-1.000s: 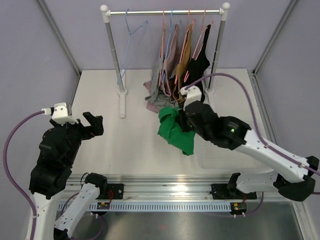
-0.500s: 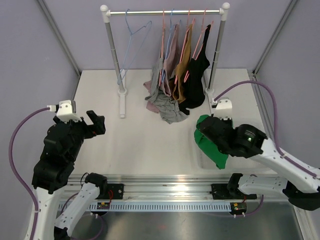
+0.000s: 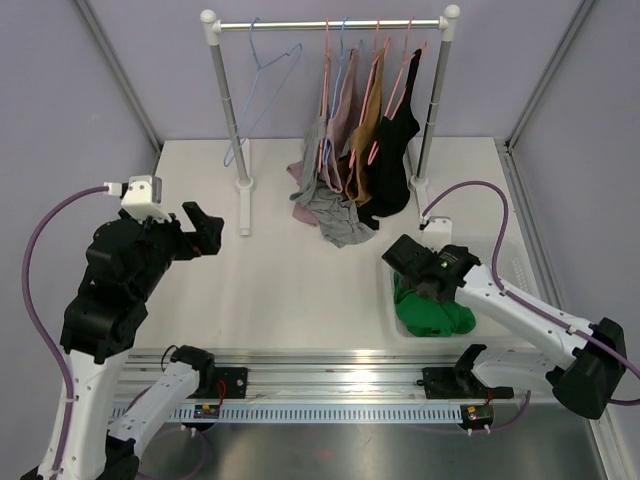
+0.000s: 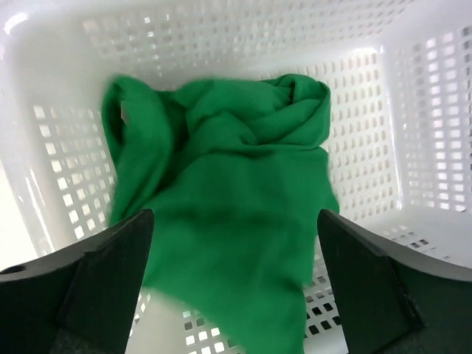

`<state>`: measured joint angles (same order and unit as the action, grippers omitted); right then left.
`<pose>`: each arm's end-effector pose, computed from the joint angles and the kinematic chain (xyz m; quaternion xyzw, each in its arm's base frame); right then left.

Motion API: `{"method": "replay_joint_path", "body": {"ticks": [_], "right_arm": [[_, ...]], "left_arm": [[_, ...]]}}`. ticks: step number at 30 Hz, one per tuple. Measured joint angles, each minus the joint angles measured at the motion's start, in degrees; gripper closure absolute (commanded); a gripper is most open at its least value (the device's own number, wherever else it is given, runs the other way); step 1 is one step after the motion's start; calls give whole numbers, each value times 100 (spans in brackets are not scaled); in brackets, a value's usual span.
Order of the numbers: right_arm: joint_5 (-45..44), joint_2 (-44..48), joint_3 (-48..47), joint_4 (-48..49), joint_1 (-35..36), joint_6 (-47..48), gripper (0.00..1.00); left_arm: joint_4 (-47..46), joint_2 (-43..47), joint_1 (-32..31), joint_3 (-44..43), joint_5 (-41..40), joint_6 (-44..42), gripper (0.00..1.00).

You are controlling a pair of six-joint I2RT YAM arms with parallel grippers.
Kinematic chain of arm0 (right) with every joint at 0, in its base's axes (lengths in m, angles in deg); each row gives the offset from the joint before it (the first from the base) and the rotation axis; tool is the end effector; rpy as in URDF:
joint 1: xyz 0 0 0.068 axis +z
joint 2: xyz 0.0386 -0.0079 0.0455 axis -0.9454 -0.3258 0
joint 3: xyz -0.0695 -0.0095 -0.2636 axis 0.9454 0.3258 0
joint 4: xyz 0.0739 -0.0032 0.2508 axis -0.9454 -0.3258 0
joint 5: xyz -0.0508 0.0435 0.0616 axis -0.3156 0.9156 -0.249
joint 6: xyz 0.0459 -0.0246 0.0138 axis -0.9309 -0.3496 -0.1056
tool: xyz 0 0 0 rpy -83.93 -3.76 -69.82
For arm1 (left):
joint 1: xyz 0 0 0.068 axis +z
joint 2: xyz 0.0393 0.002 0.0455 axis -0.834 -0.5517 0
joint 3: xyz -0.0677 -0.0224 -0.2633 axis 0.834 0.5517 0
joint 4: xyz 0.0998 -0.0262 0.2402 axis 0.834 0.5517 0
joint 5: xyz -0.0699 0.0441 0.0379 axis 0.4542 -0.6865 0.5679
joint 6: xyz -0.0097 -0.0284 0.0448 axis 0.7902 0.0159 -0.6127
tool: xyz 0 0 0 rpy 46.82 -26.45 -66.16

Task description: Remove the tank top from the hanger

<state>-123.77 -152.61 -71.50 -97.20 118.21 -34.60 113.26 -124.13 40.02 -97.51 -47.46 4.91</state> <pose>0.1465 0.1248 0.2685 0.0325 0.9310 -0.1391 0.3359 0.0915 -0.0236 0.4281 -0.0297 0.7939 -0.1354 0.5921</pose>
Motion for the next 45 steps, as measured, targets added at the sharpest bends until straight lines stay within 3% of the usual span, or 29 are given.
{"method": "replay_joint_path", "body": {"ticks": [7,10,14,19,24,28,33,34,36,37,43,45], "right_arm": [[-269,-35,-1021,-120,-162,282,0],[-142,350,-1320,111,-164,664,1],[588,1403,-1241,748,-166,1226,0],[1591,2717,-907,1550,-175,1502,2],[2413,2918,-704,1915,-175,1543,7],[2879,2916,-514,1958,-181,1534,12],[3270,2920,-343,1989,-181,1530,15],[3327,2920,-313,1991,-181,1523,16],[3418,2922,-267,1996,-181,1523,16],[3467,2927,-251,1993,-181,1523,16],[3626,3025,-245,1991,-181,1541,17],[3648,3036,-245,1991,-181,1558,17]], "left_arm": [[-90,-540,-55,-592,599,179,1],[-103,-942,-516,-988,562,221,1],[-197,-1722,-1276,-1711,306,236,1],[-459,-2898,-1596,-2750,33,195,1],[-1128,-4068,-1646,-3447,-216,-46,1],[-1237,-5381,-1646,-4728,-461,-295,2],[-1440,-6763,-1644,-5989,-682,-651,16],[-1447,-6940,-1639,-6100,-706,-710,23],[-1473,-7193,-1620,-6201,-750,-798,30],[-1473,-7281,-1613,-6207,-776,-839,38],[-1567,-7602,-1467,-6236,-798,-966,46],[-1606,-7648,-1421,-6236,-796,-968,55]]}}
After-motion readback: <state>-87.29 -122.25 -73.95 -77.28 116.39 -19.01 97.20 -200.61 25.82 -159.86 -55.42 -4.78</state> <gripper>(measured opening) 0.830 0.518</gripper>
